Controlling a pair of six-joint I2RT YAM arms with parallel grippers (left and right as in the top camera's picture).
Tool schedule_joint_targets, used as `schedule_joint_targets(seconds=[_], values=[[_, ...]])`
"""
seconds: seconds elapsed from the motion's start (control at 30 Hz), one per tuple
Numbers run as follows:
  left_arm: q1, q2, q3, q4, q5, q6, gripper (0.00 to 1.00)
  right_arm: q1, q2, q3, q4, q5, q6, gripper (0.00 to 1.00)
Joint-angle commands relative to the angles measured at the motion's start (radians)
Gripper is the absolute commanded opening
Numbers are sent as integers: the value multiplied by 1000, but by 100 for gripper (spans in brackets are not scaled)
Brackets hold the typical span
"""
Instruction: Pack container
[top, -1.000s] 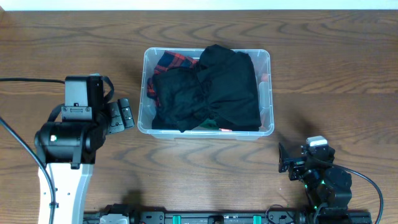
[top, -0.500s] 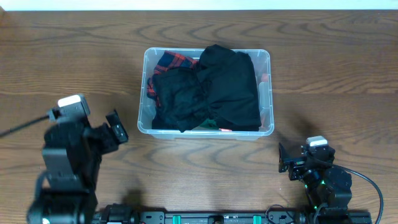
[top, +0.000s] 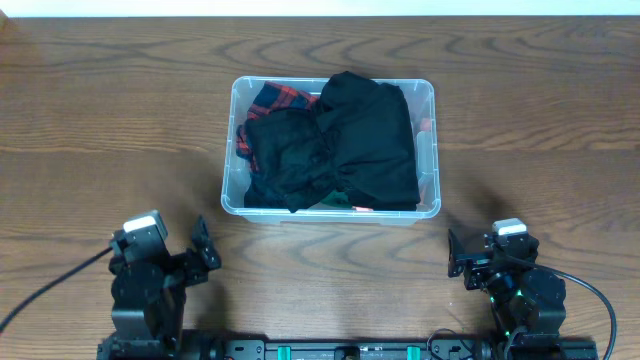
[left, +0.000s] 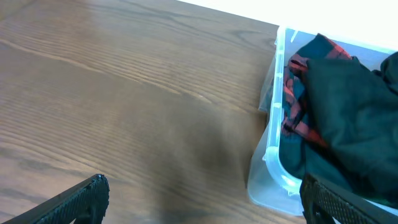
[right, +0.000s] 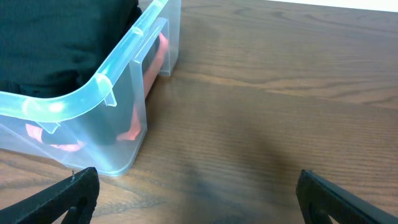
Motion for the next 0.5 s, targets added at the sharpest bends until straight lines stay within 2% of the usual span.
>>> schedule_joint_targets(seconds=[0.0,0.33,0.47], values=[[-1,-56,-37,8,11,-10,98,8,-6,-3,0,-8,-1,99],[-23,-225,-163,8,26,-10,98,8,-6,-3,0,-8,-1,99],[-23,-231,-213,21,26,-10,98,8,-6,-3,0,-8,-1,99]])
